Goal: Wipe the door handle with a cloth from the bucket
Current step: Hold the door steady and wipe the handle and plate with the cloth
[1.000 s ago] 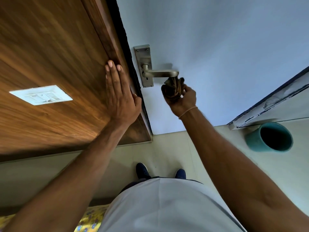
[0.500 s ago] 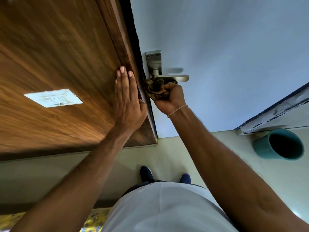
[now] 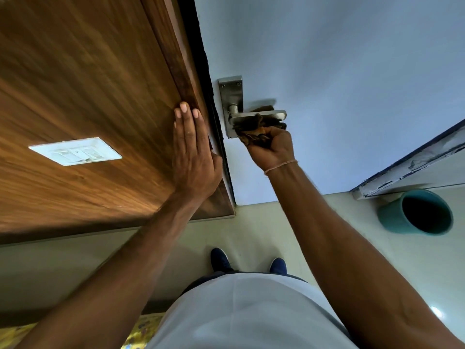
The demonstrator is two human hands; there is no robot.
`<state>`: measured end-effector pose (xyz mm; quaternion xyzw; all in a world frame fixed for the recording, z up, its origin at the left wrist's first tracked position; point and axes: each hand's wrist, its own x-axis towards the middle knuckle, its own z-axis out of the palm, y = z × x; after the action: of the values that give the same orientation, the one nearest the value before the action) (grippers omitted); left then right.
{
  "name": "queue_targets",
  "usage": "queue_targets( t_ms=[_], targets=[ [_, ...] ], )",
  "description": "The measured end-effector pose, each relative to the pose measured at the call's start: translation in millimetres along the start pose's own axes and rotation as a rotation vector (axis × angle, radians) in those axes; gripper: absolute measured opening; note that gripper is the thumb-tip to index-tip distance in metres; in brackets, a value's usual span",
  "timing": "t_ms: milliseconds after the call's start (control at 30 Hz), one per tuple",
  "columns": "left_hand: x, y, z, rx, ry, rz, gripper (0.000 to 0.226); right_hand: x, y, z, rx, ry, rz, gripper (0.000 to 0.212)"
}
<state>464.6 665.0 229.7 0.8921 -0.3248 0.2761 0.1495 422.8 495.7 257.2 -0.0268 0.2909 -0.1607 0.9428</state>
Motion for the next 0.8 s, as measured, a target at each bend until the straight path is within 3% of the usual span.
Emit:
queue_targets(
  t_ms=[200,367,500,633,800],
  targets=[
    [1,2,3,-0.016,0.029,-0.009,0.091,0,26,15,-0.075,0.001,0.064,0.058],
    [1,2,3,-0.003,0.000,-0.009,0.095,-2,-19,0,-0.042,0.044,-0.032,0.057],
    [1,4,2,-0.012,0.012,-0.019,0.095,-6,-4,8,-0.042,0.058,-0.008,0.088],
    [2,5,2,-0.032,0.016,-0.018,0.098,-9,18,17,-0.138,0.093,0.059,0.060],
    [1,6,3,-0.012,0.007,-0.024,0.097,-9,-30,-2,-0.057,0.009,-0.041,0.053]
  ],
)
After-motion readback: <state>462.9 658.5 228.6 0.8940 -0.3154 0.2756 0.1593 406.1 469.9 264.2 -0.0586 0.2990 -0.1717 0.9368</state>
